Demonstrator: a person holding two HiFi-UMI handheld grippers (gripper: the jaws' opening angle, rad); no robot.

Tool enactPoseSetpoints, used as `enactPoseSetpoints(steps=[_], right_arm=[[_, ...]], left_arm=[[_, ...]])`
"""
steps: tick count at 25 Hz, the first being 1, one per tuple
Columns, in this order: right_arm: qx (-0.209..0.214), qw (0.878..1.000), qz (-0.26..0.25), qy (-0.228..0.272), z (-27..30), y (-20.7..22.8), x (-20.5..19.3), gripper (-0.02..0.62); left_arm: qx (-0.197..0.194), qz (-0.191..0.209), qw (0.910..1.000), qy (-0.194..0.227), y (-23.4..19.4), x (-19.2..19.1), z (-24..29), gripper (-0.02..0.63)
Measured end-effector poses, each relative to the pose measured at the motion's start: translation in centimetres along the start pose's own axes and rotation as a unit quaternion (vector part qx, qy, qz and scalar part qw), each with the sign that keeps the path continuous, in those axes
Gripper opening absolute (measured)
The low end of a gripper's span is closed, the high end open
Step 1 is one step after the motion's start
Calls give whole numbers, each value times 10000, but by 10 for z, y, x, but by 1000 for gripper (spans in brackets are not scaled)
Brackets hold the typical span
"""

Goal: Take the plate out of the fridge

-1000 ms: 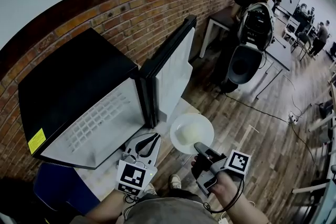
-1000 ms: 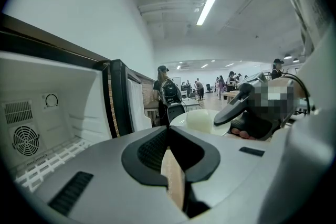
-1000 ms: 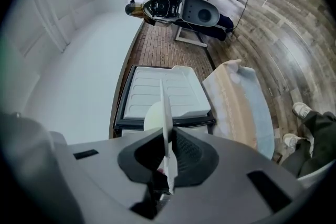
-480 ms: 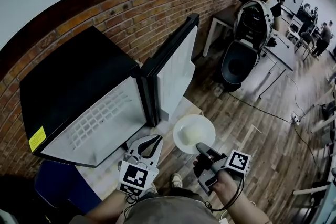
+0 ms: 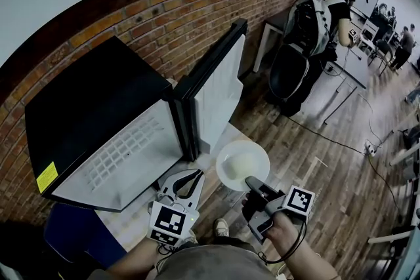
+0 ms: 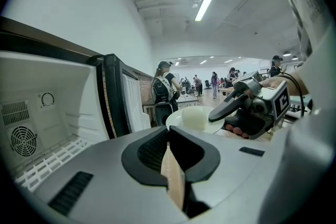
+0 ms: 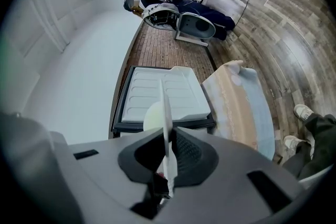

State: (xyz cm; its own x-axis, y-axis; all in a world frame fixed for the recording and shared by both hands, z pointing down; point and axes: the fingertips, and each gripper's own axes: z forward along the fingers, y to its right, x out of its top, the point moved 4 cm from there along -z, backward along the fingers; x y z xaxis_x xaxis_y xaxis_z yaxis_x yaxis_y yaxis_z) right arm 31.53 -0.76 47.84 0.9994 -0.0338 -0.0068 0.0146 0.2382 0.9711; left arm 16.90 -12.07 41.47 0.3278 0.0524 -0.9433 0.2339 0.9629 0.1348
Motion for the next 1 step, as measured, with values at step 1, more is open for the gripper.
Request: enactPoseSetpoints(steps=[1], right_arm=[[16, 10000, 1, -2, 0, -1, 0, 40]], left_arm=[[-1, 8, 10000, -10, 0, 0, 1, 29]])
